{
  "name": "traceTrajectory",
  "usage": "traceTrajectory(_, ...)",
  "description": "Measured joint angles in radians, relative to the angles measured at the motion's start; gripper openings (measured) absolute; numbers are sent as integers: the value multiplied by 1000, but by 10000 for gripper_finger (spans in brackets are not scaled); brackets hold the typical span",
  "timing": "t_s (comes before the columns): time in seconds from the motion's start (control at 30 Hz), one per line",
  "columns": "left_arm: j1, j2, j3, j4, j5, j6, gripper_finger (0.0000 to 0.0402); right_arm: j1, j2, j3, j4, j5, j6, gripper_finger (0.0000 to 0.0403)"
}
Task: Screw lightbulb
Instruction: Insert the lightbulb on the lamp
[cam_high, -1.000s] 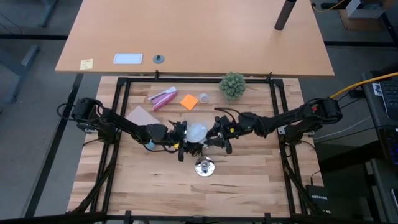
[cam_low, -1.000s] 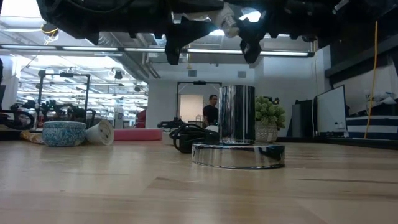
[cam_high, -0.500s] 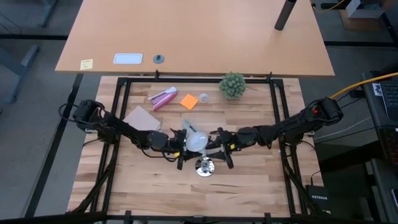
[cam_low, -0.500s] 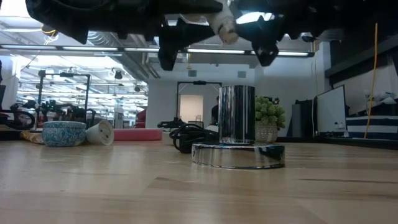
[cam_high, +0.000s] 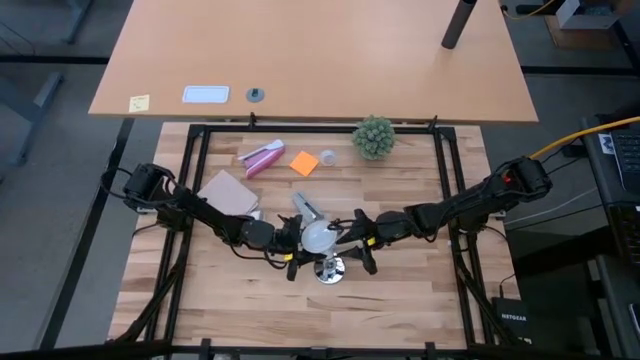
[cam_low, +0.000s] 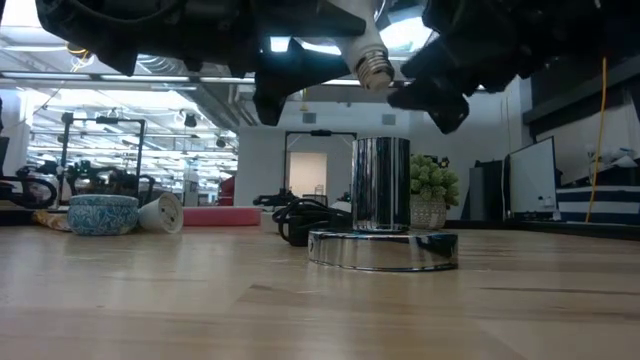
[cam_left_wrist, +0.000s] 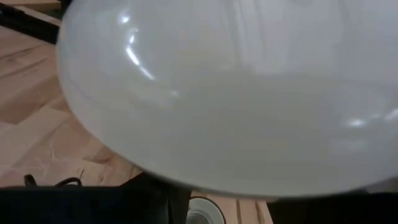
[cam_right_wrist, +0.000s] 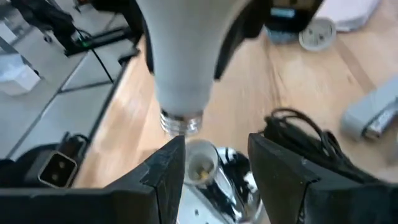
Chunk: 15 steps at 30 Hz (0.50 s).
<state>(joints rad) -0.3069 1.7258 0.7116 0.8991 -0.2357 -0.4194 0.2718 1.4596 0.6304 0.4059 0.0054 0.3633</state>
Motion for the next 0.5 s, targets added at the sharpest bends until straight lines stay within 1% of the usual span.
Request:
traceTrajectory(0.13,-2,-3,0,-2,1,-2,155,0,0,0,-102,-45,52,179)
traceTrajectory(0.2,-8,-5,0,-2,1,-4,155,14,0,0,-145,-50,71,179)
traceTrajectory(0.33,-29,-5,0,-1,4,-28,155,58,0,0,-182,-13,77,179)
traceTrajectory(0.5,-65,-5,0,-7,5,-62,155,111,0,0,-178,90,77,179)
